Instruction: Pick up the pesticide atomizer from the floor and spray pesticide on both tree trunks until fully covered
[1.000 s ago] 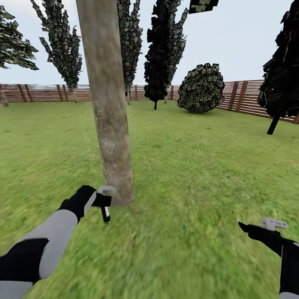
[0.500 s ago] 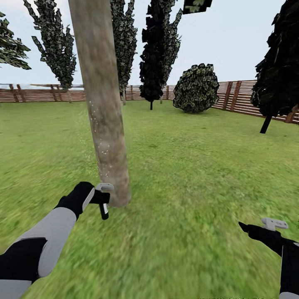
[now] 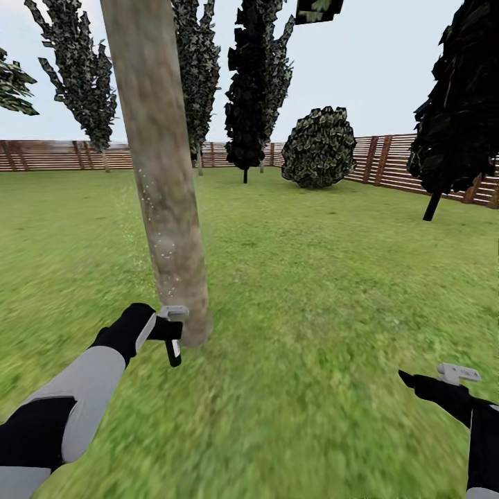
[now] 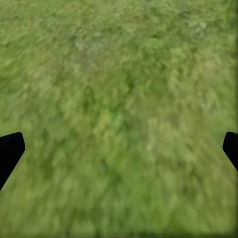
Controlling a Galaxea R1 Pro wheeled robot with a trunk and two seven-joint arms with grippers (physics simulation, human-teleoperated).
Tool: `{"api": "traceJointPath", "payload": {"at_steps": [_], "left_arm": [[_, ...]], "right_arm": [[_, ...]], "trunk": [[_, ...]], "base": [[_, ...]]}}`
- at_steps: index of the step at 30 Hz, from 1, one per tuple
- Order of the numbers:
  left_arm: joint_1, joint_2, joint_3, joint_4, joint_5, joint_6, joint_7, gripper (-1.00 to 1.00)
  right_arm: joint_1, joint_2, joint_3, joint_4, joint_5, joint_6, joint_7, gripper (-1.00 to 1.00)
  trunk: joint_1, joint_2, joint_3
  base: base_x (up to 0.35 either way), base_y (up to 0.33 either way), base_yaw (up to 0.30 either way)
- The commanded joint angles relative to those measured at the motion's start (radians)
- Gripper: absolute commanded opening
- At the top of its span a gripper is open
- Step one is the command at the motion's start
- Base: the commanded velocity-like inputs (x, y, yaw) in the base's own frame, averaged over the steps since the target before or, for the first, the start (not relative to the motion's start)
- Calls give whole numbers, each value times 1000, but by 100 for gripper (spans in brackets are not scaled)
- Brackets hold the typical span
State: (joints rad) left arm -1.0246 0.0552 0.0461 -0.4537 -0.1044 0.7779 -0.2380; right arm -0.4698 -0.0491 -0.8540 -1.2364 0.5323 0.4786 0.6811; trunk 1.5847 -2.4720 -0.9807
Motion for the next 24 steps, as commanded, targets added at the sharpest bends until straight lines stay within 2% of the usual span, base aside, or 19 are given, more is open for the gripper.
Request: {"api": "traceJointPath", "payload": {"at_steps": [1,4,6,10,11,13,24], "left_arm": [[0,0,0,0,-1,0,-18,-100],[0,1,0,-12,-1,-1,-56,-100],[0,3,0,-66,-1,5,-64,-100],[-2,19,0,-194,-1,135,-68,-100],[-3,22,0,-249,-1,174,-68,-100],[-11,24,0,-281,-1,191,-69,-100],[-178,25,0,-297,0,216,-70,-100]], "right_arm": [[0,0,0,0,0,0,0,100],[0,0,0,0,0,0,0,100],[0,0,0,0,0,0,0,100],[0,0,0,0,0,0,0,100],[0,-1,0,0,0,0,0,100],[0,-2,0,0,0,0,0,100],[-1,-5,0,0,0,0,0,100]], "trunk": [[0,0,0],[0,0,0],[0,0,0],[0,0,0],[0,0,0],[0,0,0],[0,0,0]], "base": [[0,0,-21],[0,0,-7],[0,0,-1],[0,0,0],[0,0,0],[0,0,0],[0,0,0]]}}
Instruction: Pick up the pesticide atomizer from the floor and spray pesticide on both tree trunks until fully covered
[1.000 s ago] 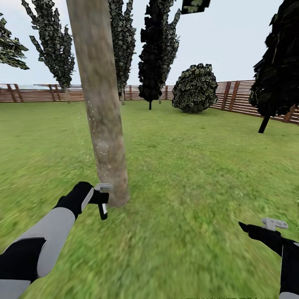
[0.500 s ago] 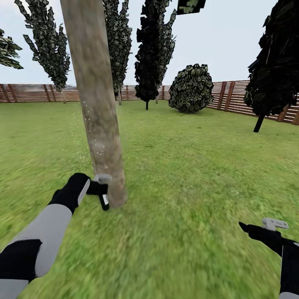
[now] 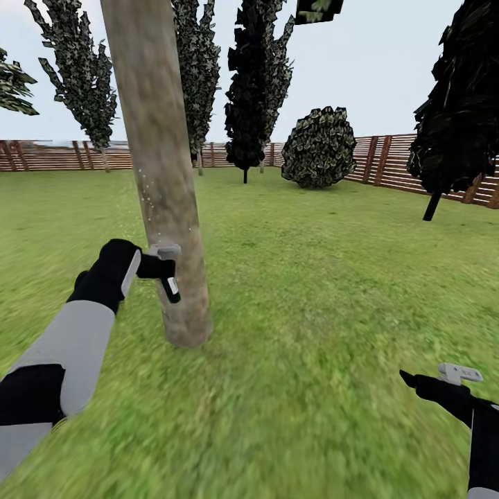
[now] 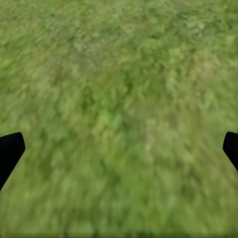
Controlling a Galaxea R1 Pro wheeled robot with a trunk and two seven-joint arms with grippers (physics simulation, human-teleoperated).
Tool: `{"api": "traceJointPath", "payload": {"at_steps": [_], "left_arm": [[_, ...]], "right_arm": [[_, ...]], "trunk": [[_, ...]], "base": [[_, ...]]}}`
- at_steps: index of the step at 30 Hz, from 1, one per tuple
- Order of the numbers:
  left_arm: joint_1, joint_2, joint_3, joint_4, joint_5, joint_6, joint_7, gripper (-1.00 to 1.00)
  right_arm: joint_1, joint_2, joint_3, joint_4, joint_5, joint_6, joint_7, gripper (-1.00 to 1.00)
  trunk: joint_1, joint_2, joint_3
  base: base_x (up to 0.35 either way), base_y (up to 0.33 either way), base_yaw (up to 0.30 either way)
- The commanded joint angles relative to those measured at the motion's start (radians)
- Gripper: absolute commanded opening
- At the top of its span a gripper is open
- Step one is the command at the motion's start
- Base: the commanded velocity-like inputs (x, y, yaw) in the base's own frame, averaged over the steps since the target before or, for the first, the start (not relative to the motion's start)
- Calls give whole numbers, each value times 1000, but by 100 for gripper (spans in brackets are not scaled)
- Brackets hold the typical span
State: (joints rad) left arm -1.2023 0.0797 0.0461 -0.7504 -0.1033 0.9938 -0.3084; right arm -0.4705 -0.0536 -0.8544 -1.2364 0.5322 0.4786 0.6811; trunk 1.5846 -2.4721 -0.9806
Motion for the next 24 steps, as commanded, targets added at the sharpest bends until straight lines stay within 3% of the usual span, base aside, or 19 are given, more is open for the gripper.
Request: {"api": "traceJointPath", "payload": {"at_steps": [1,6,16,19,24], "left_arm": [[-10,0,0,1,0,0,0,-100],[-70,0,0,8,0,2,-1,-100],[-209,0,0,107,0,4,-1,-100],[-276,0,0,168,-1,5,-1,-100],[-341,0,-1,190,-1,5,-1,-100]], "right_arm": [[0,0,0,0,0,0,0,100],[1,0,0,0,0,0,0,100],[0,0,-1,0,0,0,0,100],[0,0,-1,0,-1,0,0,100],[1,0,-1,0,-1,0,0,100]], "trunk": [[0,0,0],[0,0,0],[0,0,0],[0,0,0],[0,0,0]], "base": [[0,0,0],[0,0,0],[0,0,0],[0,0,0],[0,0,0]]}}
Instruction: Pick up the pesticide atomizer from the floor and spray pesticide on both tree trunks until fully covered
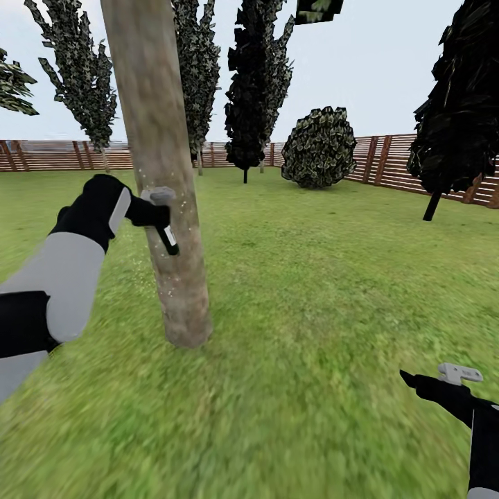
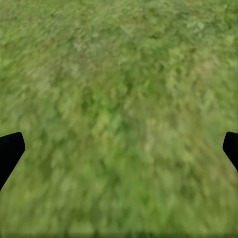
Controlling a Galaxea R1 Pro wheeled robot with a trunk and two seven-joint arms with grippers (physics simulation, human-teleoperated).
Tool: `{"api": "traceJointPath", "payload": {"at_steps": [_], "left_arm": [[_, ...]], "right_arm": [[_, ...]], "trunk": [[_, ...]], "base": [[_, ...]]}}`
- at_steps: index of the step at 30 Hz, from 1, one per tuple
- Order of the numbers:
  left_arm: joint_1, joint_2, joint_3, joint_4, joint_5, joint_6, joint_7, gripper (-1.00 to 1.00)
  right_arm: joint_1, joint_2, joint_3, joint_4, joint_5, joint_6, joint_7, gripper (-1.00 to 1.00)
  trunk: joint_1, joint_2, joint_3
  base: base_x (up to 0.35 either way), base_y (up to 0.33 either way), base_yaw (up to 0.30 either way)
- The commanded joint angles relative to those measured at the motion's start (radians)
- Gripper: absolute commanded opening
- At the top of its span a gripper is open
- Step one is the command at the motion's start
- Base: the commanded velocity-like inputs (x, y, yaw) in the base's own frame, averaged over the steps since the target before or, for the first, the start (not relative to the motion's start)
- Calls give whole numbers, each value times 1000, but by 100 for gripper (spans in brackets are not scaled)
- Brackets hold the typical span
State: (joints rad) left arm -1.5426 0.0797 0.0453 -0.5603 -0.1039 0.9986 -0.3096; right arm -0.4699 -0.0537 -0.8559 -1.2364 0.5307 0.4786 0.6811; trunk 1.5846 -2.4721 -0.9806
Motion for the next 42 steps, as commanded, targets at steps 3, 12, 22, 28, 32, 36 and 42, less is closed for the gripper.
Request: {"api": "traceJointPath", "payload": {"at_steps": [3,12,22,28,32,36,42], "left_arm": [[-42,0,-3,30,0,0,0,-100],[-234,-2,-18,189,-17,0,0,-100],[-385,-10,-18,306,-59,0,0,-100],[-395,-11,-19,376,-59,-1,0,-100],[-395,-11,-20,413,-59,-2,0,-100],[-392,-12,-21,459,-60,-6,1,-100],[-344,-12,-21,525,-66,-25,3,-100]], "right_arm": [[0,0,0,0,0,0,0,100],[0,0,0,0,0,0,0,100],[0,0,0,0,0,0,0,100],[0,0,0,0,0,0,0,100],[0,0,0,0,0,0,0,100],[0,0,0,0,0,0,0,100],[0,0,0,0,0,0,0,100]], "trunk": [[0,0,0],[0,0,0],[0,0,0],[0,0,0],[0,0,0],[0,0,0],[0,0,0]], "base": [[0,0,0],[0,0,0],[0,0,0],[0,0,0],[0,0,0],[0,0,0],[0,0,0]]}}
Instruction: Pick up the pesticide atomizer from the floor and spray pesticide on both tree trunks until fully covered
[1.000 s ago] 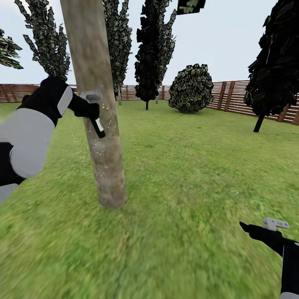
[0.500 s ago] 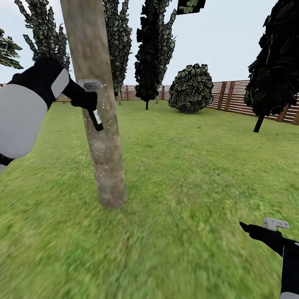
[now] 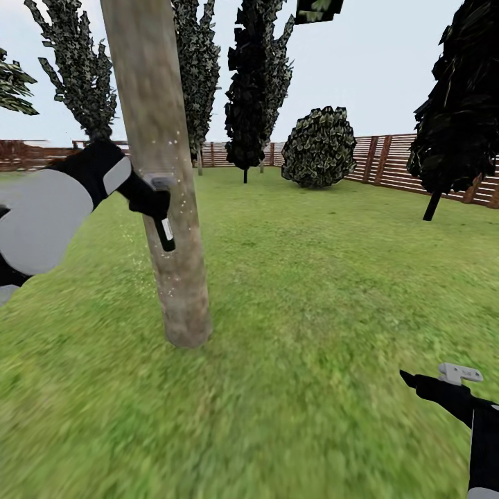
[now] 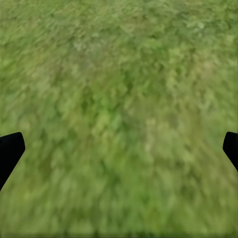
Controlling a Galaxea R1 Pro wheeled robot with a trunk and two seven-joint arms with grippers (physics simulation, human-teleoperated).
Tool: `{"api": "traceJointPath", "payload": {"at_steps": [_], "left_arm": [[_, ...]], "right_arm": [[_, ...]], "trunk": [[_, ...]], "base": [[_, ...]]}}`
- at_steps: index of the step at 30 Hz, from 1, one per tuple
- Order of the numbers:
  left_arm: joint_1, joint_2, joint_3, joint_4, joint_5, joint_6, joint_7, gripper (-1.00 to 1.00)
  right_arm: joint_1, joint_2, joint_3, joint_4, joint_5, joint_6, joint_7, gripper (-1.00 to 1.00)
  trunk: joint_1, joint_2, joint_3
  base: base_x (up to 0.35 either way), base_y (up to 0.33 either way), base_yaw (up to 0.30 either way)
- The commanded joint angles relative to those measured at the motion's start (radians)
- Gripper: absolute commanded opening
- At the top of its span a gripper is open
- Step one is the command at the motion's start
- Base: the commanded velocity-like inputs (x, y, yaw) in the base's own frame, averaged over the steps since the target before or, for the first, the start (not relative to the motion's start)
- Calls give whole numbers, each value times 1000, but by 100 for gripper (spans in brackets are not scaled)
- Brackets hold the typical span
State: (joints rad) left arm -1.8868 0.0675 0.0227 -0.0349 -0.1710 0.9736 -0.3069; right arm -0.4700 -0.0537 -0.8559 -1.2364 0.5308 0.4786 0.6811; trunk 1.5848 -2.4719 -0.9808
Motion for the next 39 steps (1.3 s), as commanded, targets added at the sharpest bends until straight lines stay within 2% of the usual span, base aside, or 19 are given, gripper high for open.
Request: {"api": "traceJointPath", "payload": {"at_steps": [1,4,6,12,21,35,37,39], "left_arm": [[18,0,2,3,1,-3,0,-100],[82,0,2,6,-1,-7,0,-100],[128,1,2,7,-1,-35,0,-100],[200,4,3,7,-1,-58,0,-100],[363,5,3,6,-2,-180,2,-100],[519,4,3,6,-1,-283,5,-100],[554,3,3,6,-1,-301,5,-100],[563,3,3,6,-1,-304,5,-100]], "right_arm": [[0,0,0,0,0,0,0,100],[0,0,0,0,0,0,0,100],[0,0,0,0,0,0,0,100],[0,0,0,0,0,0,0,100],[0,0,0,0,1,0,0,100],[0,0,2,0,2,0,0,100],[0,0,2,0,1,0,0,100],[0,0,2,0,1,0,0,100]], "trunk": [[0,0,0],[0,0,0],[0,0,0],[0,0,0],[0,0,0],[0,0,0],[0,0,0],[0,0,0]], "base": [[0,0,0],[0,0,0],[0,0,0],[0,0,0],[0,0,0],[0,0,0],[0,0,0],[0,0,18]]}}
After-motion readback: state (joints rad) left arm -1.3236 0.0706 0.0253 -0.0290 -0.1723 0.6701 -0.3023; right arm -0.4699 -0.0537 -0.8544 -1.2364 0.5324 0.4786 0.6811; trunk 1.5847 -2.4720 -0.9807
